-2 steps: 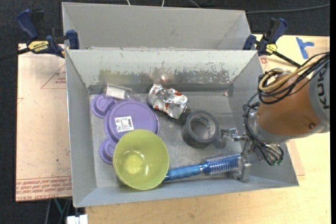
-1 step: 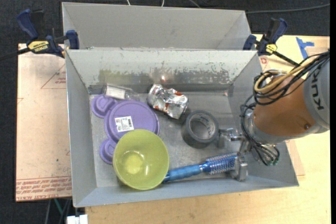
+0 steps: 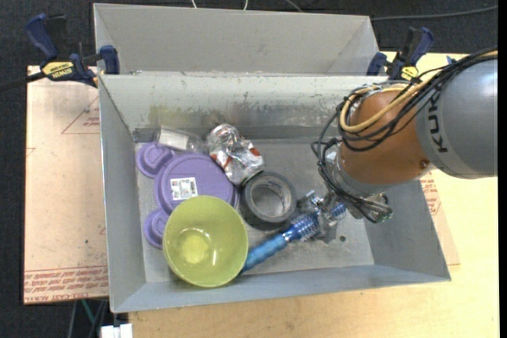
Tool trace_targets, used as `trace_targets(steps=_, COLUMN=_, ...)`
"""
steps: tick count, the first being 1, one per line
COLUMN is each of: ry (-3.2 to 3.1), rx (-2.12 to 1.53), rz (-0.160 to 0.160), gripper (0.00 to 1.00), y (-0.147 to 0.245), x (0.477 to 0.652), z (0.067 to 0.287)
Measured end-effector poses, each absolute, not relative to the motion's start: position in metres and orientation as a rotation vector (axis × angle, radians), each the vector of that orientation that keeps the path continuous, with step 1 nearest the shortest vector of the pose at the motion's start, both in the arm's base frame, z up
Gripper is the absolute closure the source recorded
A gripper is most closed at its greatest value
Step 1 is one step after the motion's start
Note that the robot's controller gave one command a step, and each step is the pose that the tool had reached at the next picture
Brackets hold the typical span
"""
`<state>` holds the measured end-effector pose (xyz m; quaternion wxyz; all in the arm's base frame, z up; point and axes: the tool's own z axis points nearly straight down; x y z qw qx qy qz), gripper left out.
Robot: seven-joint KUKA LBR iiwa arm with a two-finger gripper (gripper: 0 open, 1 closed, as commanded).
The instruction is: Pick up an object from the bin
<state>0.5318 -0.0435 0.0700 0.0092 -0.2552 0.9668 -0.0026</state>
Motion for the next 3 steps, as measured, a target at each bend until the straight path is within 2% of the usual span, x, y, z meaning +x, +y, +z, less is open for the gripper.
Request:
trace_targets(steps=1, ry=3.02, rx=-0.796, rz=-0.008, gripper=1.0, y=-0.044, x=0.532, z=0.07)
trace_targets(steps=2, ry=3.033, rx=-0.791, rz=-0.001, gripper=1.0, y=-0.042, x=0.53, z=0.088)
trace_targets(steps=3, ry=3.045, rx=-0.725, rz=0.001, gripper=1.0, y=0.03, x=0.562, z=0.14)
